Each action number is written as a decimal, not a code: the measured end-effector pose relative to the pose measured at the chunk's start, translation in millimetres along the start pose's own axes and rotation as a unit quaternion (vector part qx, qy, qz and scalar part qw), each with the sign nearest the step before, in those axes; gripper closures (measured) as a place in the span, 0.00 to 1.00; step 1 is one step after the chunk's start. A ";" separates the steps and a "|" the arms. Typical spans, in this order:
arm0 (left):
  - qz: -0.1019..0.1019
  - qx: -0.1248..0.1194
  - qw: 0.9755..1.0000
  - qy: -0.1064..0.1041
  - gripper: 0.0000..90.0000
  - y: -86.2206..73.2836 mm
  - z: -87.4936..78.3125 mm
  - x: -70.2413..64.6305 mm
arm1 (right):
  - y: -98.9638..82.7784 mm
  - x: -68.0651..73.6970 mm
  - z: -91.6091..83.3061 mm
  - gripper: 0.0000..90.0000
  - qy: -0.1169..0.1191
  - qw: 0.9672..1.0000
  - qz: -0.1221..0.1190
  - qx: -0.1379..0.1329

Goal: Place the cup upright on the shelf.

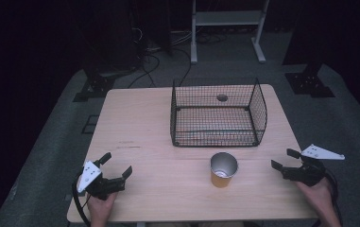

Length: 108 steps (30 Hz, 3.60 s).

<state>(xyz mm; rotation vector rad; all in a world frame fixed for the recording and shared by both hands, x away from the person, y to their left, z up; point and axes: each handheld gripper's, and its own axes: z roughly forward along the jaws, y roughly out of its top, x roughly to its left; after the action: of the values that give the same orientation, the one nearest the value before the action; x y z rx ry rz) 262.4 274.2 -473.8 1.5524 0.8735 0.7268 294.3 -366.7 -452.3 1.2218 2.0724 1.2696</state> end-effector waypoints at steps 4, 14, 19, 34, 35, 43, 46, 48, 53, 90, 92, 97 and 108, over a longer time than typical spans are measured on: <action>-0.002 -0.001 1.000 0.000 0.02 -0.3 -0.4 0.1 | 1.7 1.9 0.9 0.15 0.003 1.000 0.000 -0.001; -0.004 -0.004 1.000 -0.003 0.02 -0.3 -1.2 0.0 | 11.4 19.8 5.5 0.15 0.016 1.000 -0.019 -0.005; 0.000 -0.002 1.000 -0.003 0.02 -0.2 -1.0 -0.5 | 16.0 25.4 7.5 0.15 0.021 0.999 -0.029 -0.004; -0.002 -0.004 1.000 -0.003 0.02 -0.3 -1.0 -0.7 | 18.8 51.5 13.1 0.15 0.041 0.997 -0.060 -0.006; -0.002 -0.004 1.000 -0.003 0.03 -0.3 -1.0 -0.6 | 18.6 53.9 13.7 0.15 0.041 0.997 -0.065 -0.004; -0.001 -0.004 1.000 -0.003 0.03 -0.3 -1.1 -0.7 | 14.2 65.6 18.4 0.15 0.052 0.996 -0.074 0.002; -0.002 -0.004 1.000 -0.003 0.02 -0.2 -1.2 -0.5 | 11.6 69.9 20.0 0.15 0.052 0.995 -0.079 0.006; -0.002 -0.004 1.000 -0.003 0.02 -0.2 -1.2 -0.6 | 10.3 72.3 20.0 0.15 0.056 0.995 -0.080 0.006; -0.002 -0.004 1.000 -0.003 0.02 -0.2 -1.2 -0.7 | 7.0 80.2 18.1 0.15 0.066 0.994 -0.081 0.005; -0.001 -0.004 1.000 -0.004 0.02 0.0 -1.2 -0.7 | 12.8 140.8 44.6 0.03 0.118 0.987 -0.105 0.013; -0.001 -0.004 1.000 -0.004 0.02 0.0 -1.2 -0.7 | 17.9 142.7 48.6 0.03 0.121 0.987 -0.105 0.008; -0.001 -0.005 1.000 -0.004 0.02 0.0 -1.2 -0.7 | 26.6 145.4 56.4 0.03 0.123 0.986 -0.109 0.003; -0.001 -0.006 1.000 -0.005 0.02 0.1 -1.2 -0.6 | 38.7 153.6 69.8 0.05 0.135 0.985 -0.112 -0.005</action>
<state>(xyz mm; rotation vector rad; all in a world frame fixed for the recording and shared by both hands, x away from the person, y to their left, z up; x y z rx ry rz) 261.1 274.3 -473.5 1.5431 0.8629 0.7212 281.1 -194.6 -439.8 0.8204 2.3118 1.3972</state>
